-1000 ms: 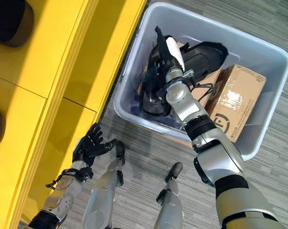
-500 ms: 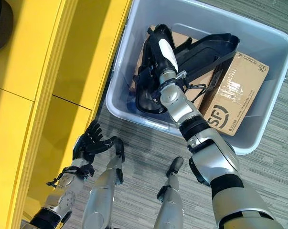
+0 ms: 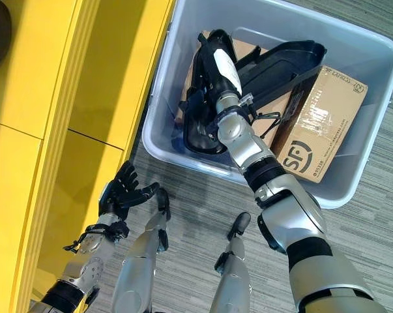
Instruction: Move parts from the plastic box to the shelf.
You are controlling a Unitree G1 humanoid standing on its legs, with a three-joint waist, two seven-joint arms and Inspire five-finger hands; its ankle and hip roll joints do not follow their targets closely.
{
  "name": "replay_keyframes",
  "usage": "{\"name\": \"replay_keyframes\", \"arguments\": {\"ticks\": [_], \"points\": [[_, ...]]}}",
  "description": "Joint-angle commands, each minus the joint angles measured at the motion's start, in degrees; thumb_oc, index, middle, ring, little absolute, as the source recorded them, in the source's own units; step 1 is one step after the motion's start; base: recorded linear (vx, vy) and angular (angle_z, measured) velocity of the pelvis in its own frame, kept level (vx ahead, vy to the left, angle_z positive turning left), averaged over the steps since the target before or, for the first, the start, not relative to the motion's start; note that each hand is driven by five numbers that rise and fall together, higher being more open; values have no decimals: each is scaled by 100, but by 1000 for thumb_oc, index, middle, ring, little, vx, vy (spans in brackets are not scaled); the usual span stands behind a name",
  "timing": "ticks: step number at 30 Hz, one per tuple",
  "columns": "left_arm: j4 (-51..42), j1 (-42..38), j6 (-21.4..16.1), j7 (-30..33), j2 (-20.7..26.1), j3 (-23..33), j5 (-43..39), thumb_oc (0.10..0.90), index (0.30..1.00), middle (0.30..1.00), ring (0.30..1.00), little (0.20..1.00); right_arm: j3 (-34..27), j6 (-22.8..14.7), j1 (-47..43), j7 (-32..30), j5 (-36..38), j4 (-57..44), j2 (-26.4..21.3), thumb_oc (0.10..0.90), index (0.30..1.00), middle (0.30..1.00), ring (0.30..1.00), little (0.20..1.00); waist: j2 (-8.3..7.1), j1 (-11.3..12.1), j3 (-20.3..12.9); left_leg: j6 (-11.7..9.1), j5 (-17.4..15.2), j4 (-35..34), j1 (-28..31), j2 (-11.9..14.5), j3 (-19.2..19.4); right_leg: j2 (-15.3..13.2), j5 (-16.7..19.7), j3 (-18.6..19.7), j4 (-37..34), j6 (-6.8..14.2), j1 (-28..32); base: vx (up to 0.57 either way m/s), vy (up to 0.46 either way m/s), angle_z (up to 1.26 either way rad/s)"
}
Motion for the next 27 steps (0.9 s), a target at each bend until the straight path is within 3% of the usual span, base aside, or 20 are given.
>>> {"name": "replay_keyframes", "arguments": {"ticks": [1,16,27], "points": [[-507,47,-445,28,142,8,-65,900,1000,1000,1000,1000,-5,-160,-635,-183,-287,-306,-322,900,1000,1000,1000,1000,120,-117,131,-479,-502,449,270,541,-97,-350,-221,291,807,340,616,0,0,0],[-305,129,-349,-33,122,46,82,900,1000,1000,1000,1000,-712,-260,642,-118,22,-1374,-496,900,1000,1000,1000,1000,119,-266,-17,-515,-500,446,655,664,-41,-287,-466,404,975,277,720,-8,-9,-6],[-237,356,-205,-97,97,142,278,900,1000,1000,1000,1000,-1282,-416,2208,55,101,-2726,-567,900,1000,1000,1000,1000,156,-458,-99,-544,-490,466,952,853,64,-192,-779,539,1148,200,722,-12,-25,-7]]}}
